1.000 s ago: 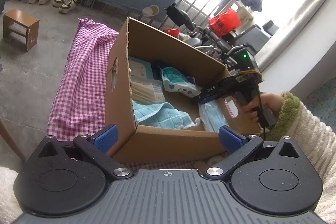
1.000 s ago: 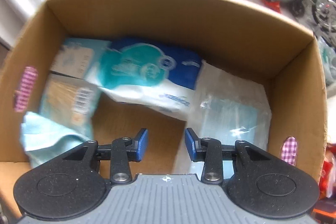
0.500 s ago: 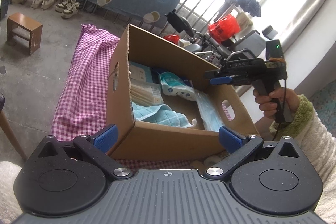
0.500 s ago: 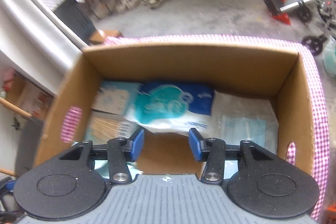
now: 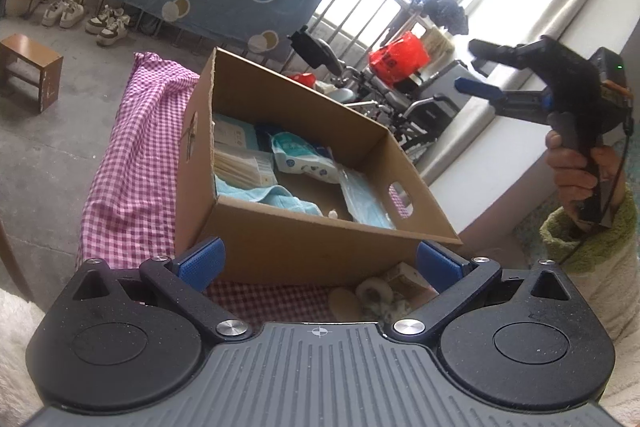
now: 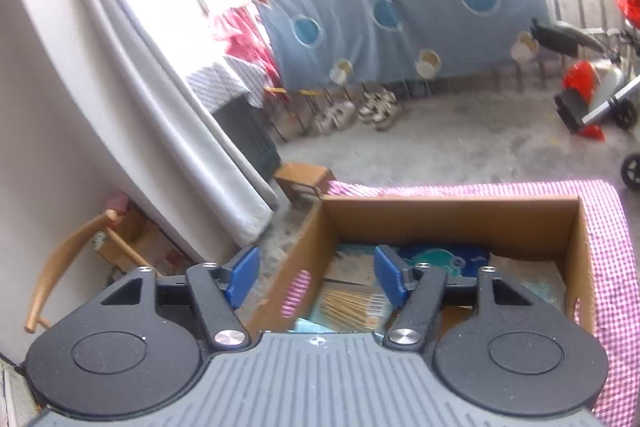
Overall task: Organize soft objects
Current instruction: 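Withdraw both grippers from the box toward the plush bunny, then grasp the pink-and-white plush bunny with the right gripper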
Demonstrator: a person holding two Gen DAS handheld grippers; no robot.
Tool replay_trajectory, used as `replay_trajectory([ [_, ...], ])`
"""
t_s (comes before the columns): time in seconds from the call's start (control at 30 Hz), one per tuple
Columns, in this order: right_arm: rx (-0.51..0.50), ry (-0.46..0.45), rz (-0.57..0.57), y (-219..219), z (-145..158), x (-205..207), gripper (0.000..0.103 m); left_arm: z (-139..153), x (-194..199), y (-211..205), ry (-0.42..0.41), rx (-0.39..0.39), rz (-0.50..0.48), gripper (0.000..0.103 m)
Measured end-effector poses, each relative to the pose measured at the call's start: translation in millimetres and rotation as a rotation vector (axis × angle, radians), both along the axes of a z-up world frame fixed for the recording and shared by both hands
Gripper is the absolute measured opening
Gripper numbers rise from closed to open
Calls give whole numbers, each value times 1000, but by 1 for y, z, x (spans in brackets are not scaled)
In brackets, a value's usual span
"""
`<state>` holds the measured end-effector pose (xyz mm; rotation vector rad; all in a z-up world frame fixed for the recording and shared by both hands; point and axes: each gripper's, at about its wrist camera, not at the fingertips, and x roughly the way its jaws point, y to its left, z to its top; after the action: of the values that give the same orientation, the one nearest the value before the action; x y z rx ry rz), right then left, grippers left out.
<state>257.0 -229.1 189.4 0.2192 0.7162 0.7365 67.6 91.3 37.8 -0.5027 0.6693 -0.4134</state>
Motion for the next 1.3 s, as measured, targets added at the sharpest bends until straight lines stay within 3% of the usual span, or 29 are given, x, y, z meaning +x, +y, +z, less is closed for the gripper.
replay_trajectory([
  [0.03,12,-28,7,-2,6,-12,79,-1,-2,-2,4,0,-2,102],
  [0.1,22,-88,14,-6,17,-38,96,-5,-5,-5,9,-3,-13,103],
  [0.17,21,-141,6,-10,22,-62,103,-9,-8,-10,18,-5,-23,103],
  [0.27,-24,-208,-52,-17,23,-99,103,-13,-14,-19,17,28,-15,103],
  [0.43,-291,-281,-248,-17,-3,-145,103,-17,-22,-33,-22,117,17,103],
  [0.57,-393,-240,-345,-24,-36,-167,103,-22,-19,-44,7,120,-37,103],
  [0.73,-414,-178,-467,-51,-70,-190,103,-16,-24,-62,-56,175,-39,103],
  [0.87,-323,-173,-573,-87,-85,-212,103,-9,-22,-85,-89,225,-100,103],
  [0.97,-196,-141,-611,-114,-103,-220,103,-6,-21,-106,-115,233,-168,103],
  [1.13,25,-10,-602,-148,-137,-217,103,-9,-19,-157,-141,280,-351,103],
  [1.3,152,119,-561,-165,-173,-205,103,-19,-15,-211,-112,359,-534,103],
])
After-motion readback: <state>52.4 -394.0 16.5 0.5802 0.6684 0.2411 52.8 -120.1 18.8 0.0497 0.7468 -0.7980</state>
